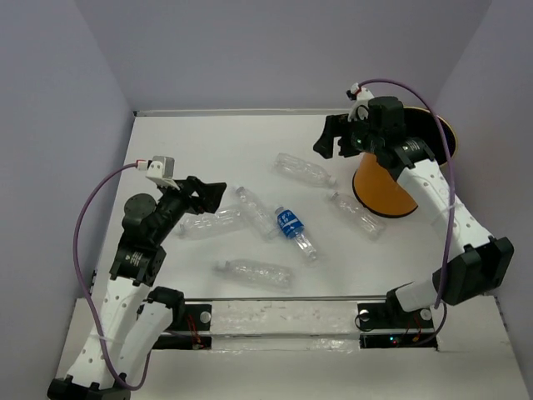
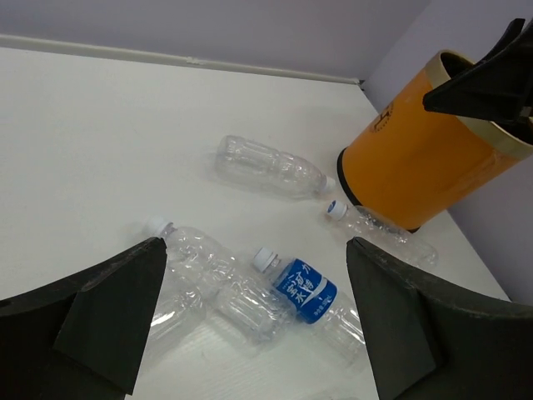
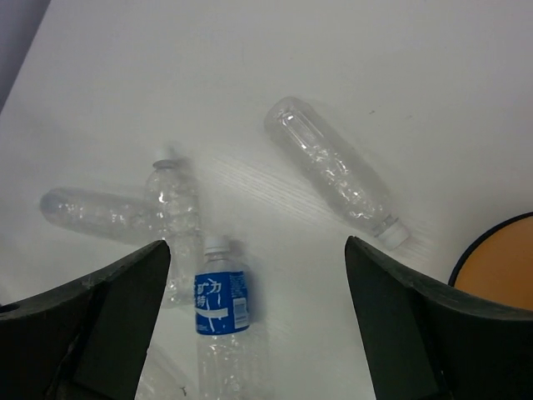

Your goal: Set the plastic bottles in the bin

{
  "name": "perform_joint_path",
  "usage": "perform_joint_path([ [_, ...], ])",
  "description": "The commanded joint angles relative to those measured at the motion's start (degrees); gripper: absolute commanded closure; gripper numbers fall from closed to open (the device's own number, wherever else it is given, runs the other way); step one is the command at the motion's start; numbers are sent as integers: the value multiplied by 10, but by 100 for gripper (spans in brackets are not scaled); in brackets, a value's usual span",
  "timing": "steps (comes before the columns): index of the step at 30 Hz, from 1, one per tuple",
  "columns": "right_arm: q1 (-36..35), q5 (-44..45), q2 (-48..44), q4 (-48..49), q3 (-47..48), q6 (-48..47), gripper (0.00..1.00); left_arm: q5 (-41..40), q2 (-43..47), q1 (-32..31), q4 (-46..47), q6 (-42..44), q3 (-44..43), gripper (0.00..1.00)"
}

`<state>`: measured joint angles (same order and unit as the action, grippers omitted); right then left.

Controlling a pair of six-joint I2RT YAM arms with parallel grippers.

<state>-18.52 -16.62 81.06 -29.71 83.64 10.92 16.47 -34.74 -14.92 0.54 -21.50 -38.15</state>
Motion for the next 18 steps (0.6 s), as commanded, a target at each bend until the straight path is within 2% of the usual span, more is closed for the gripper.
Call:
perform_joint_path([
  [1, -4, 70, 38, -32, 60, -78, 9, 6, -4, 5, 4, 8, -3, 1],
  [10, -4, 161, 203, -61, 161, -193, 8, -33, -23, 5, 0, -6, -4, 1],
  [18, -4, 115, 365, -121, 310, -271, 6, -122, -53, 5, -40, -40, -12, 1],
])
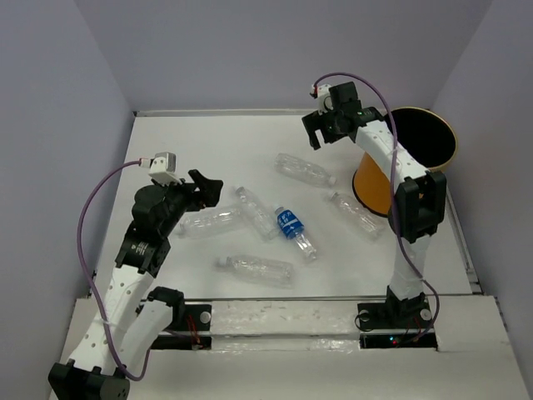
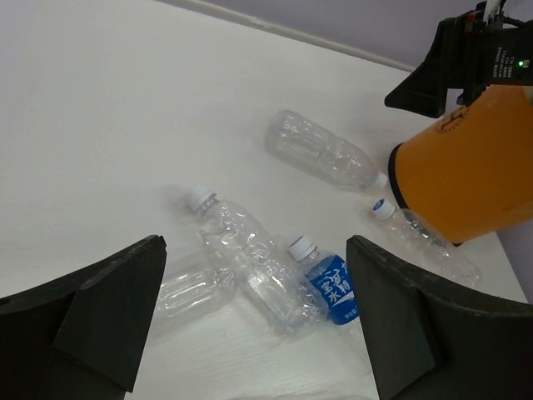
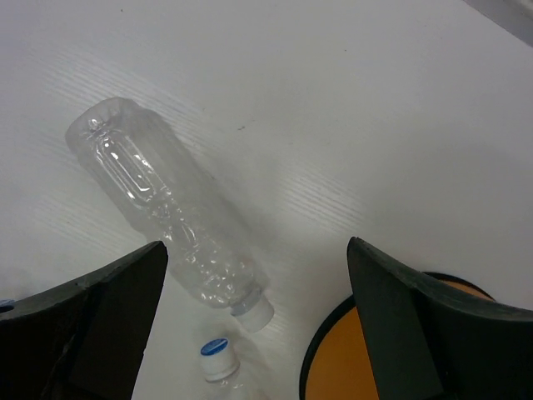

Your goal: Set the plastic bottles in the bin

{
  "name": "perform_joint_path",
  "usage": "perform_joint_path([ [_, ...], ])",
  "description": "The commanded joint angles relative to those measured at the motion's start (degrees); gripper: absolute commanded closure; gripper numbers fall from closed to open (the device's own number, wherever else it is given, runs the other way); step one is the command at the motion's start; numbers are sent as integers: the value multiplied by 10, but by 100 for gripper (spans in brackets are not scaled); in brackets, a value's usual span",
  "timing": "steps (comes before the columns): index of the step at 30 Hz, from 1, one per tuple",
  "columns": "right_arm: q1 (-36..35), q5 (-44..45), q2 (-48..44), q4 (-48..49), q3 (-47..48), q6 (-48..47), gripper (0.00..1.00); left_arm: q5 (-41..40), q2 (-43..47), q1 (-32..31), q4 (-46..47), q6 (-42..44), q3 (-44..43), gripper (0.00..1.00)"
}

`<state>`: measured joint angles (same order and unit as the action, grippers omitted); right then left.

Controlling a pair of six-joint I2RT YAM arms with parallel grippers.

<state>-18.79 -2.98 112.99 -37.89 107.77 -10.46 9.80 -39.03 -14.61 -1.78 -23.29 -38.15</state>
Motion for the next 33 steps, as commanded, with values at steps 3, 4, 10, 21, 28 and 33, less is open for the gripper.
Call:
perform_joint_path([
  [3, -6, -88, 89, -78, 110, -81, 7, -88, -32, 2, -63, -46, -31, 1],
  [4, -6, -115, 94, -82, 106, -94, 7, -92, -46, 2, -75, -54, -36, 1],
  [10, -24, -208, 113, -89, 93, -142, 6, -102, -76, 2, -145, -91, -49, 1],
  [21, -24, -175, 219, -88, 167, -164, 2, -66, -50, 3, -268, -199, -25, 1],
  [28, -35, -169, 239, -15, 184, -146, 19, -90, -68, 2, -242, -231, 35, 1],
  [33, -45, -174, 203, 61, 181, -106, 59, -136, -86, 3, -176, -277, 66, 1],
])
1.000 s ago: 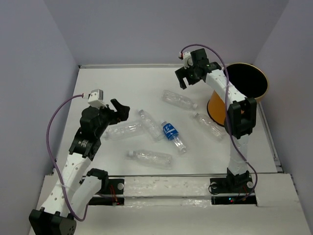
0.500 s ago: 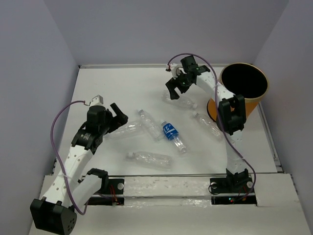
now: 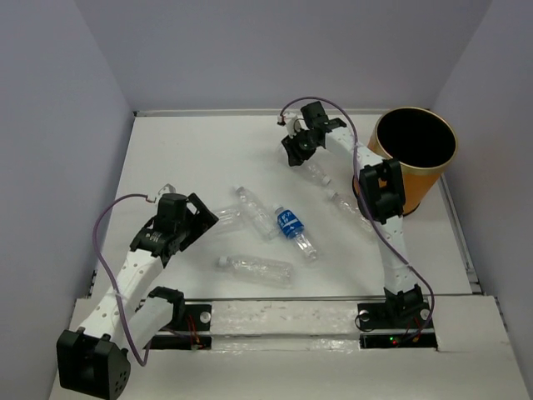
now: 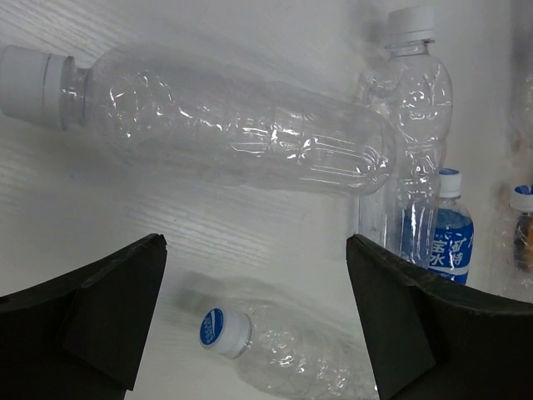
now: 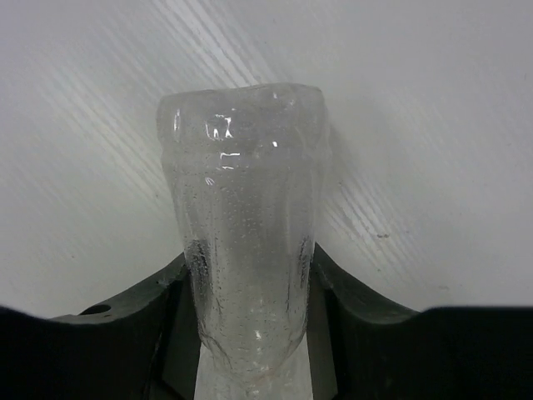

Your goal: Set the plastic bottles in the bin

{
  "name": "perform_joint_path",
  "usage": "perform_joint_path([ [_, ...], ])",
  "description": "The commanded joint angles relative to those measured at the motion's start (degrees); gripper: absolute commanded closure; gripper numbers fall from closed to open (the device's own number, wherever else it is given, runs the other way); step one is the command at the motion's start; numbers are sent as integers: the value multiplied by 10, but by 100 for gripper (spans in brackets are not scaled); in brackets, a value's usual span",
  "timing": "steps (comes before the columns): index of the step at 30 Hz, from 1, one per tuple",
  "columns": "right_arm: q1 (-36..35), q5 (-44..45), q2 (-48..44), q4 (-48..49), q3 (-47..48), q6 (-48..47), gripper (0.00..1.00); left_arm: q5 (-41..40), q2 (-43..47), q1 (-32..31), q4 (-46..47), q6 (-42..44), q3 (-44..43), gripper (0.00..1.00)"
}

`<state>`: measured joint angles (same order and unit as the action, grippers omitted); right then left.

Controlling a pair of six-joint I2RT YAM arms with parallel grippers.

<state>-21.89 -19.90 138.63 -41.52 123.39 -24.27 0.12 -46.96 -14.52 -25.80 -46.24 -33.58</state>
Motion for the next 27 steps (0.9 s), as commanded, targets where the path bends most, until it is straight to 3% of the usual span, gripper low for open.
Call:
perform_joint_path([
  [1, -14, -6, -63, 107, 26, 42, 60, -44, -8, 1, 77, -57, 26, 1],
  [6, -14, -19, -192, 209, -19, 136, 61, -64, -16, 1, 145, -93, 54, 1],
  [9, -14, 26, -299, 312, -80, 187, 64, -73, -30, 2, 184, -107, 69, 1],
  [12, -9, 128, -378, 362, -130, 199, 68, -79, -33, 1, 210, -114, 89, 1],
  [16, 76, 288, -499, 433, -221, 223, 71, -100, -31, 2, 231, -113, 102, 1],
  [19, 165, 338, -560, 477, -298, 293, 71, -119, -21, 2, 244, -112, 113, 1],
  [27, 278, 442, -634, 502, -472, 397, 72, -137, -32, 1, 283, -114, 133, 1],
])
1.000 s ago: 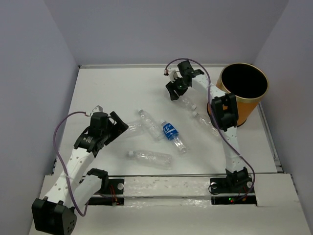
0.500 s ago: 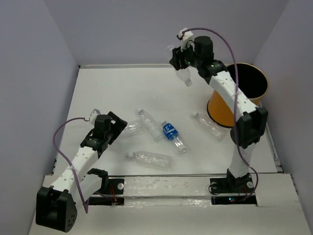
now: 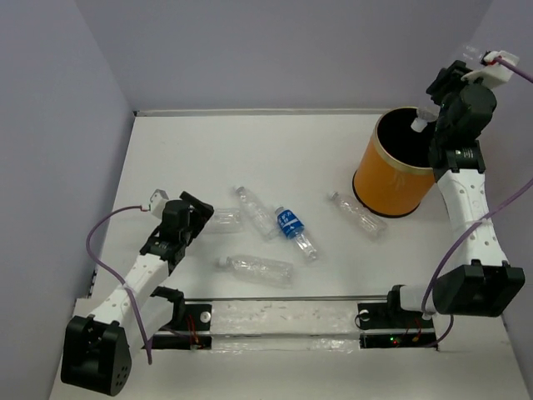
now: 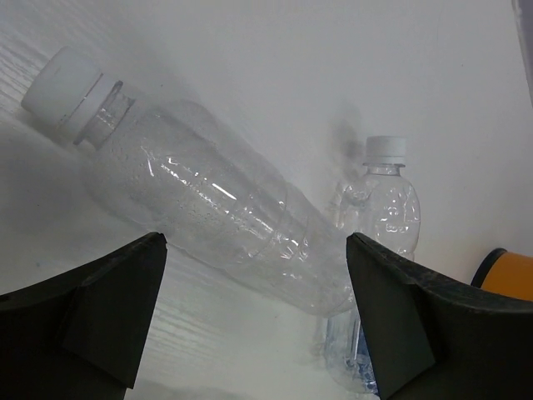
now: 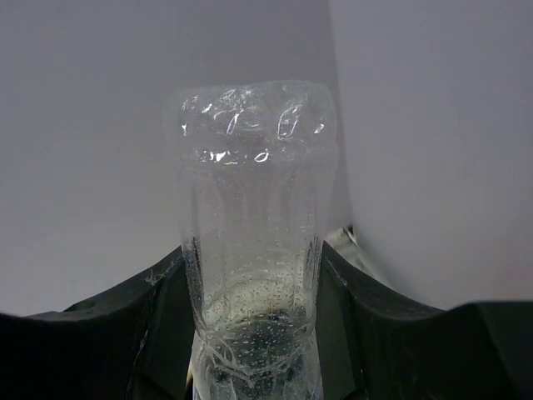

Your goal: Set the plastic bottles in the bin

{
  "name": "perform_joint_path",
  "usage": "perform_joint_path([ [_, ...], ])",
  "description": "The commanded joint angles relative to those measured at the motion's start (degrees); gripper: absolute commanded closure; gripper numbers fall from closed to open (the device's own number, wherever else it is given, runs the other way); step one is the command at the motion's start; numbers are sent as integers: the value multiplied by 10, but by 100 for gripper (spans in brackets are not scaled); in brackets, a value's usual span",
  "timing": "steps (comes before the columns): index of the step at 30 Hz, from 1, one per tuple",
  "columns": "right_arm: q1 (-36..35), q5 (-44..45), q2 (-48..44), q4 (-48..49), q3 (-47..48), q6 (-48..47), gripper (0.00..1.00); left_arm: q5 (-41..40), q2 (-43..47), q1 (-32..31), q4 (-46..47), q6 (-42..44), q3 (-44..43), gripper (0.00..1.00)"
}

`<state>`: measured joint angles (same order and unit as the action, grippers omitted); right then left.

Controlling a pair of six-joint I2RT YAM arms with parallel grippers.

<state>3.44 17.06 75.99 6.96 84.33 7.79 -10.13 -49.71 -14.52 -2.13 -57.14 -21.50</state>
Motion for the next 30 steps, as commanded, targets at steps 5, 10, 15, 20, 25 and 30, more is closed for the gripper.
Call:
perform_joint_path([
  [5, 32, 65, -18, 23, -140, 102, 48, -62, -20, 1, 74, -6, 30, 1],
  [10, 32, -20, -59, -10, -148, 121, 11, -74, -38, 1, 109, -10, 49, 1],
  [15, 27, -163, -110, -32, -160, 151, 9, -89, -63, 2, 134, 1, 47, 1],
  [20, -53, -295, -124, -45, -175, 154, 10, -96, -121, 2, 161, 18, 35, 1],
  [25, -245, -305, -81, -56, -184, 128, 11, -84, -184, 2, 170, 46, 3, 12],
  [30, -339, -289, -34, -55, -196, 115, 11, -85, -168, 2, 168, 57, -8, 40],
])
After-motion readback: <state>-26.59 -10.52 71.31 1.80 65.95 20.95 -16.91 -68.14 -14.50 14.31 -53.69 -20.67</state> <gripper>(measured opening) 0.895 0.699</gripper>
